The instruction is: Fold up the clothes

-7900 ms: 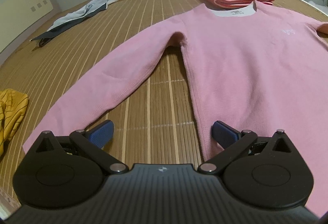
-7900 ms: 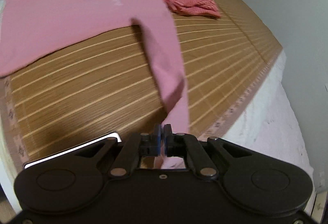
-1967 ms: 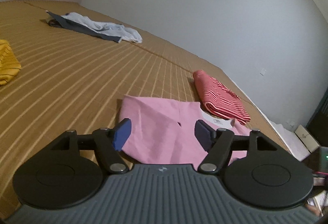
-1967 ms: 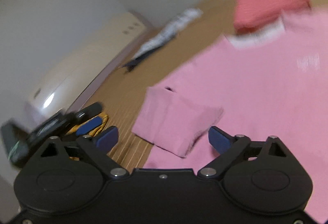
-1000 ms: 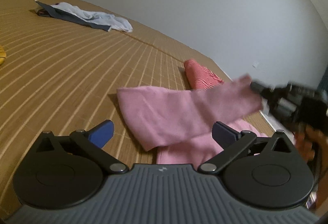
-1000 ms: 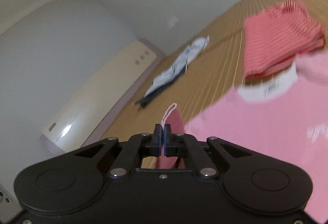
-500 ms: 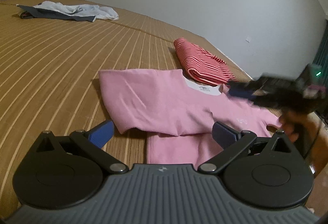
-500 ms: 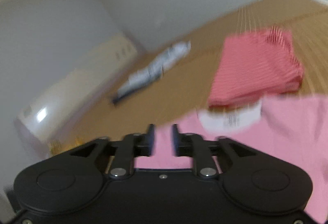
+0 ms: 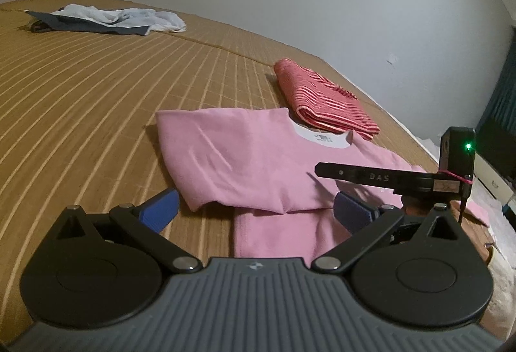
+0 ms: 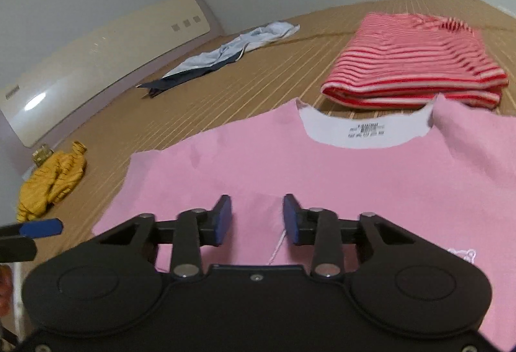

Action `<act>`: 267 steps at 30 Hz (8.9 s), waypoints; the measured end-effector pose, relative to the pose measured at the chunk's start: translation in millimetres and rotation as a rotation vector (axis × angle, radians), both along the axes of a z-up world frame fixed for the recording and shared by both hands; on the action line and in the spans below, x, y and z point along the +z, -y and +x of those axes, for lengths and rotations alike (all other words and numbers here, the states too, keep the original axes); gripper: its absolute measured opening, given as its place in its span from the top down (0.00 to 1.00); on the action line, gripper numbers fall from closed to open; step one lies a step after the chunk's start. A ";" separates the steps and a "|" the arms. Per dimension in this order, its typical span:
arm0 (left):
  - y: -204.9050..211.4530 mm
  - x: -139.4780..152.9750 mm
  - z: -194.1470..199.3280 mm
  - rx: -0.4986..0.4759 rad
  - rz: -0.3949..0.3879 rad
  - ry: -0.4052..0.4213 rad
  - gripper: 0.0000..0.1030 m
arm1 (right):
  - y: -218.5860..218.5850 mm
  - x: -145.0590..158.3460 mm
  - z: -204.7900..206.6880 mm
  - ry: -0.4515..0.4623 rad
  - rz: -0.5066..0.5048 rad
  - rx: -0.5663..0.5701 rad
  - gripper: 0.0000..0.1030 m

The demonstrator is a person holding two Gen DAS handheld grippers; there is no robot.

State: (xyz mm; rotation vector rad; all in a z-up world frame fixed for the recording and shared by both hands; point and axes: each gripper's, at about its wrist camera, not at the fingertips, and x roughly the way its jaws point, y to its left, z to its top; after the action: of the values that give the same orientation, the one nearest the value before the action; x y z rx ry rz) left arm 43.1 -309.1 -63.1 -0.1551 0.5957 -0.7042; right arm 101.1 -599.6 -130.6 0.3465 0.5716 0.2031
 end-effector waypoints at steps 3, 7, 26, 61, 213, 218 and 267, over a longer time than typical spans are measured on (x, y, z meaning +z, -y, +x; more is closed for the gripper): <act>10.0 -4.1 0.6 -0.021 0.025 0.012 0.00 | -5.8 0.9 -3.4 0.007 -0.060 0.010 0.74; 23.1 -9.9 4.5 -0.032 0.056 0.022 0.00 | -13.0 2.7 -7.2 0.025 -0.118 0.031 0.94; 46.9 -27.7 11.6 -0.032 0.117 0.033 0.00 | 34.6 80.2 -27.6 0.163 -0.134 0.034 0.95; 51.1 -32.0 12.7 -0.027 0.145 0.036 0.00 | 34.7 91.4 -22.9 0.187 -0.375 -0.014 0.97; 67.2 -34.3 -9.5 0.065 0.490 0.221 0.00 | 127.3 -23.5 -92.2 0.057 0.630 -0.553 0.59; 65.8 -33.5 -8.9 0.068 0.488 0.219 0.00 | 128.6 -25.6 -78.5 0.071 0.594 -0.574 0.77; 63.4 -33.0 -9.6 0.054 0.501 0.213 0.00 | 154.8 18.7 -101.8 -0.044 0.050 -0.412 0.43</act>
State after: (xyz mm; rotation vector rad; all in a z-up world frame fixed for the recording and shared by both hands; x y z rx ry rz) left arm 33.4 -372.5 -96.1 0.3637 0.5439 -0.4937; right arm -0.8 -754.5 -111.9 0.5099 0.5273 -0.1880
